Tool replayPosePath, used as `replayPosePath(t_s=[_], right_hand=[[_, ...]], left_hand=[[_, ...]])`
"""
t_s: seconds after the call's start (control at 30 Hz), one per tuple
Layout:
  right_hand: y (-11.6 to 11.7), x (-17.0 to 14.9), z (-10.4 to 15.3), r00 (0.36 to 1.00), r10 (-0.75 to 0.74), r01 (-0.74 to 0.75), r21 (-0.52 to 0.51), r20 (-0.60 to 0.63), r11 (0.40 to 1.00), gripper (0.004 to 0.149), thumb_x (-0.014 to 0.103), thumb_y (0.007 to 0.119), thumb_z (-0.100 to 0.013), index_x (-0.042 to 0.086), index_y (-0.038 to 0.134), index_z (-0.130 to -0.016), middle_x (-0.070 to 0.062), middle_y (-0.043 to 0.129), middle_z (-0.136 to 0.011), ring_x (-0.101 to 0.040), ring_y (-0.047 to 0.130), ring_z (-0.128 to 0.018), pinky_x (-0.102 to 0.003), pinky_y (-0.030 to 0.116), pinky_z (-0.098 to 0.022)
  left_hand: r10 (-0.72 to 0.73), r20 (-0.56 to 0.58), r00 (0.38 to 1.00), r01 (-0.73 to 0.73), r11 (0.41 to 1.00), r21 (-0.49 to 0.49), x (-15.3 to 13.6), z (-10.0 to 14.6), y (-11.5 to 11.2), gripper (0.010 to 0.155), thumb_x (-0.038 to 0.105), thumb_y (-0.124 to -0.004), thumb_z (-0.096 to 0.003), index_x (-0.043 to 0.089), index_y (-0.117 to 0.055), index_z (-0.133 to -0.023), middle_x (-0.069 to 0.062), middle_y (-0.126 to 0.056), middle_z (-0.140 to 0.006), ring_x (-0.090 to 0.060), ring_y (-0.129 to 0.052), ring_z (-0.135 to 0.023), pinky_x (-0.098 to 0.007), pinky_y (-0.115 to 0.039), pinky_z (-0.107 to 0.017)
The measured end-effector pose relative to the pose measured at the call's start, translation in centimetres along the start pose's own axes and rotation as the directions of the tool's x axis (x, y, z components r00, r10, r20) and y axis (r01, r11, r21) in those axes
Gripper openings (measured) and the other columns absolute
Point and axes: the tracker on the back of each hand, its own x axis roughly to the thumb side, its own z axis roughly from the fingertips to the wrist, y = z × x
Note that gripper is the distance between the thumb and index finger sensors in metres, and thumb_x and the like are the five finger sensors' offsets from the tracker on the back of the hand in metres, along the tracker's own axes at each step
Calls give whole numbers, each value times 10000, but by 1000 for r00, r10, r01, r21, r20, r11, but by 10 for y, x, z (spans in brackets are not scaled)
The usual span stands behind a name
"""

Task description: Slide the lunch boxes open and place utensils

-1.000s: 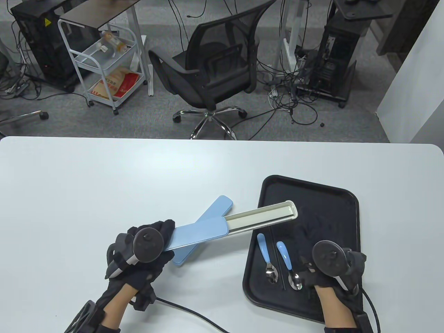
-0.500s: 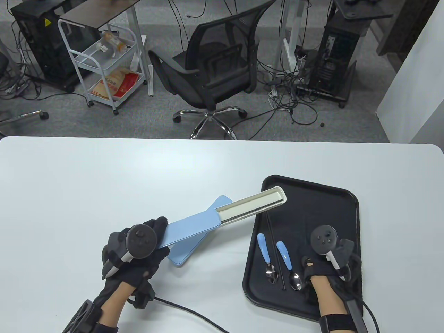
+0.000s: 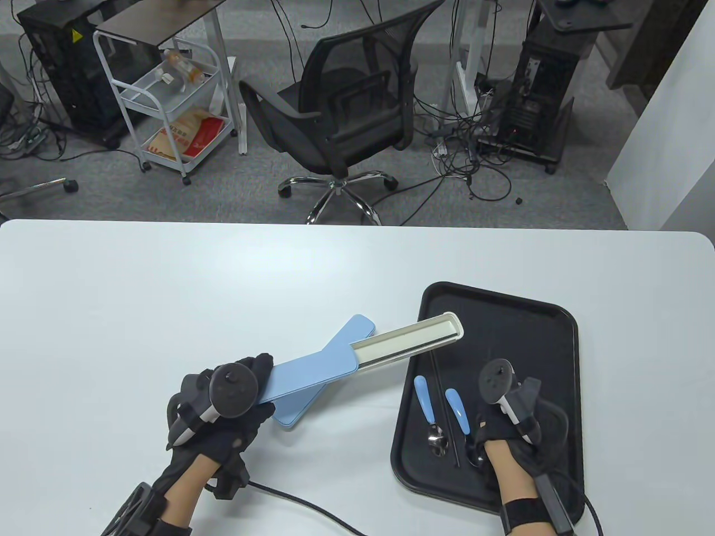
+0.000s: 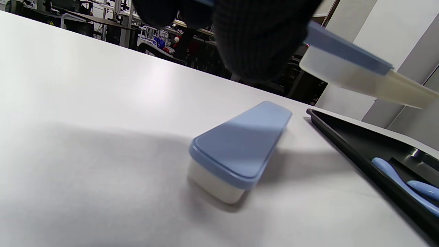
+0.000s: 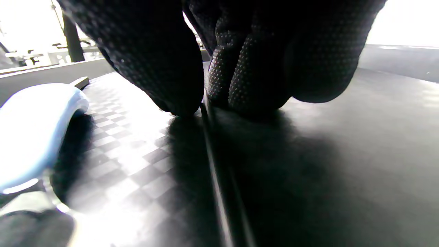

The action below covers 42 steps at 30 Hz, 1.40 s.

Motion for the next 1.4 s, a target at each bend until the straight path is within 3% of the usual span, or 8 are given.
replayPosePath(t_s=[0.3,0.57,0.77,0.9,1.13,1.3,1.4], right_hand=[[6,-6,1,999,8,-6,-66,41,998,645,258,1016,-428,3,764,-964,-136,1003,-744,-286,1052,-541,-483,914,-459],[-8,-35,-4,957,-290,289,-57,3,956,643,255,955,-443,3,724,-988,-140,957,-753,-311,1010,-546,-534,867,-475],[-30,-52,-2,857,-515,511,-104,-12,853,504,229,897,-476,114,799,-956,-147,915,-778,-341,971,-585,-569,823,-504],[-38,-64,-2,769,-640,634,-125,-7,763,482,220,875,-488,149,792,-958,-135,885,-798,-352,953,-639,-577,808,-535],[-47,-83,-2,623,-781,777,-146,42,612,456,198,845,-502,176,780,-953,-138,826,-803,-309,965,-592,-556,828,-506],[-55,-89,1,570,-816,818,-168,100,551,446,193,833,-518,199,777,-960,-131,808,-837,-332,945,-628,-567,808,-524],[-60,-89,5,569,-811,818,-190,132,543,438,190,828,-528,221,778,-962,-141,798,-878,-362,925,-663,-575,791,-538]], left_hand=[[-12,7,1000,12,1000,-13,2,1,-3,833,370,-924,-490,264,-391,-1120,3,-471,-1159,-344,-533,-1067,-742,-359,-767],[-4,11,1000,4,1000,3,2,0,-2,833,366,-928,-487,262,-394,-1119,3,-474,-1158,-343,-532,-1066,-742,-352,-768],[24,8,1000,-24,1000,13,-2,-1,-2,832,367,-927,-487,265,-394,-1117,4,-473,-1157,-343,-532,-1065,-741,-354,-768],[33,4,999,-33,999,2,-5,-2,-4,834,365,-928,-487,262,-393,-1119,2,-472,-1158,-345,-531,-1065,-742,-348,-768],[30,12,999,-30,1000,6,-5,-3,-4,833,367,-928,-486,264,-395,-1118,5,-474,-1157,-342,-532,-1066,-742,-351,-767],[14,15,1000,-14,1000,-3,-4,-3,-7,834,367,-928,-486,263,-394,-1118,4,-474,-1157,-344,-532,-1065,-742,-351,-766],[3,19,1000,-3,1000,-5,-3,-3,-7,832,369,-926,-487,265,-394,-1118,6,-473,-1157,-341,-532,-1066,-741,-349,-768]])
